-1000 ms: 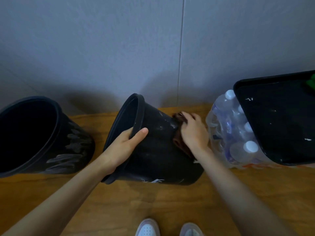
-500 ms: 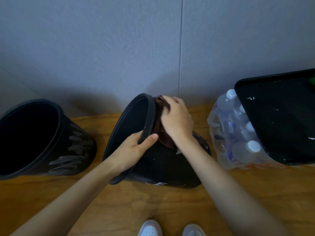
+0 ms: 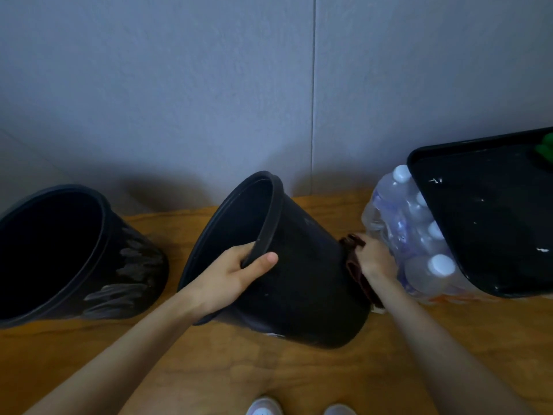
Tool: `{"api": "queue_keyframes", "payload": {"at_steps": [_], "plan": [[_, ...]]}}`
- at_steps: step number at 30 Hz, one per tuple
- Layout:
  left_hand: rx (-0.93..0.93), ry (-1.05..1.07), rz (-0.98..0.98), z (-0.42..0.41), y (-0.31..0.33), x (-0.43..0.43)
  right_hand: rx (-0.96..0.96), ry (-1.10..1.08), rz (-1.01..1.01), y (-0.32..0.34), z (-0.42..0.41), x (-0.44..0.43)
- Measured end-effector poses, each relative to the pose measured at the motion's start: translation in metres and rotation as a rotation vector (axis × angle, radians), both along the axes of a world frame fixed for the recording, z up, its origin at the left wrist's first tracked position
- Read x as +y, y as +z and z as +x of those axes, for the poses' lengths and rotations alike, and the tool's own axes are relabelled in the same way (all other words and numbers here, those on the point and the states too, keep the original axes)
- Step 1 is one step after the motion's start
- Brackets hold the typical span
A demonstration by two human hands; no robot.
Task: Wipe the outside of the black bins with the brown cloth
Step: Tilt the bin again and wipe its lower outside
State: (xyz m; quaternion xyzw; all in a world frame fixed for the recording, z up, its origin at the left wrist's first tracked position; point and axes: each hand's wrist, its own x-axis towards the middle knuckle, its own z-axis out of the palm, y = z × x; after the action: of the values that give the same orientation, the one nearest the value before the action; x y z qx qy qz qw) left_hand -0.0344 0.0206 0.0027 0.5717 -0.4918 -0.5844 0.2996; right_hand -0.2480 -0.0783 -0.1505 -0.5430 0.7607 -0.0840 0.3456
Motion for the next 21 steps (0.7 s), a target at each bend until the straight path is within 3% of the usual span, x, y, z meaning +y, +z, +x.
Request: {"api": "queue_keyframes", "payload": {"at_steps": [3,9,12,16,21], "plan": [[0.007,0.025,-0.006,0.002,0.001,0.001,-0.038,0.039,-0.038,0.012,0.013,-0.003],[-0.093,-0.049,-0.045,-0.001,0.001,0.003,-0.267,0.207,-0.365,0.098,0.088,-0.017],[-0.141,-0.034,-0.071,-0.003,0.001,0.002,-0.309,0.22,-0.433,0.107,0.098,-0.017],[-0.101,0.008,-0.061,0.001,-0.001,0.002,-0.179,0.225,-0.295,0.055,0.061,-0.019],[-0.092,0.0,-0.063,0.004,-0.001,0.0,-0.055,0.052,-0.132,-0.007,0.002,0.012]]}}
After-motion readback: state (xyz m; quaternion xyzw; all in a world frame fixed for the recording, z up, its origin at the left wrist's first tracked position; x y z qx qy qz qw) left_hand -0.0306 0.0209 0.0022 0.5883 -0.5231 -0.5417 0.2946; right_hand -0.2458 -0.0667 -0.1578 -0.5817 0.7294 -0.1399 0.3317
